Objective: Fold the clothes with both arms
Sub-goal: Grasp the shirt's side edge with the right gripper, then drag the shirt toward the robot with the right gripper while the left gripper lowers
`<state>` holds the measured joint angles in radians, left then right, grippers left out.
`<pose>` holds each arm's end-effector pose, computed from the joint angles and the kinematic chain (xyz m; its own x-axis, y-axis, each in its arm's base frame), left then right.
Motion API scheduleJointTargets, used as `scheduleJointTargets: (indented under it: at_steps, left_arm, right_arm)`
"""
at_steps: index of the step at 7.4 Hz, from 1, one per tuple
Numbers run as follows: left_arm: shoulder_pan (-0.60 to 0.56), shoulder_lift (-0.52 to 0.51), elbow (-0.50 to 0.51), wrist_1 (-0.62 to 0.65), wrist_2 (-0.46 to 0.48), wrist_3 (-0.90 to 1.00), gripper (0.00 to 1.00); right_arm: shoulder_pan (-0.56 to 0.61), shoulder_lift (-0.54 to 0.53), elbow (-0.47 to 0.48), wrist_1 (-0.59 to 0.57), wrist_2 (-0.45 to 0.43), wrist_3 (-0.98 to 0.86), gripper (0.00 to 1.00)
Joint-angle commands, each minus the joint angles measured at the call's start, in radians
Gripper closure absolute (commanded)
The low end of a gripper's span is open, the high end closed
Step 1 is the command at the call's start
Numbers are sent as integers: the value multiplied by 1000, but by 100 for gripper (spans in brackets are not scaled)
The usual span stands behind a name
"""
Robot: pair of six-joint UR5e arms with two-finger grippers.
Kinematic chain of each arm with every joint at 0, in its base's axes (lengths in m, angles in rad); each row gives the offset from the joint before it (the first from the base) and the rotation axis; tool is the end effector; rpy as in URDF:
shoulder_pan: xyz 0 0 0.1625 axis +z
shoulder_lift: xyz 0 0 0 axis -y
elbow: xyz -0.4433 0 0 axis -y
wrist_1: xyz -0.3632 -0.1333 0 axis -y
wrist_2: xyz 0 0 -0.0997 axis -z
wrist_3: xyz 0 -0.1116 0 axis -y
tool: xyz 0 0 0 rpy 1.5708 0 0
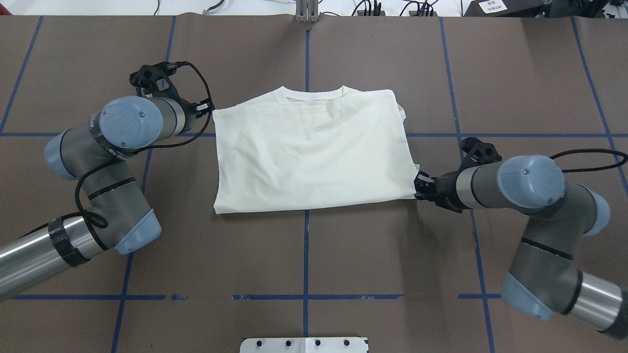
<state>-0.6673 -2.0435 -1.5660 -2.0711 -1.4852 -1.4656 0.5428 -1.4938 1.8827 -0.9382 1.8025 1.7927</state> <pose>0.4411 -0.5294 0.3743 0.5133 -0.2712 -0.8142 0.6215 0.7718 0.1347 -0.3852 -0.3581 0.4384 0.3624 0.4687 0.8056 -0.4252 0.8523 -0.3047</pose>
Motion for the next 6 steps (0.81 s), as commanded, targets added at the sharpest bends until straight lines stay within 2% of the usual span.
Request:
scheduleJointTargets:
  at_steps: [1,2,3,4,5,6]
  left_arm:
    - [8,-1,-11,-1,-4,-10,49]
    - [15,-1,-20,-1,-9,-13,49]
    - [20,-3,-41,-3,-27,-18,49]
    - [35,-1,-92,0,-115,-27,49]
    - [37,26,-139,0,-165,-28,45]
    - [58,52,-179,-3,-209,-28,42]
  right_arm:
    - [-147,-277,349,1,24,105,100]
    - [-293,-290,415,-2,26,194,100]
    - [-407,-305,435,-2,28,206,100]
    - [-490,-309,441,-2,44,206,98]
    - [-510,-309,441,-2,60,208,1]
    - [-518,-304,440,-2,51,209,0]
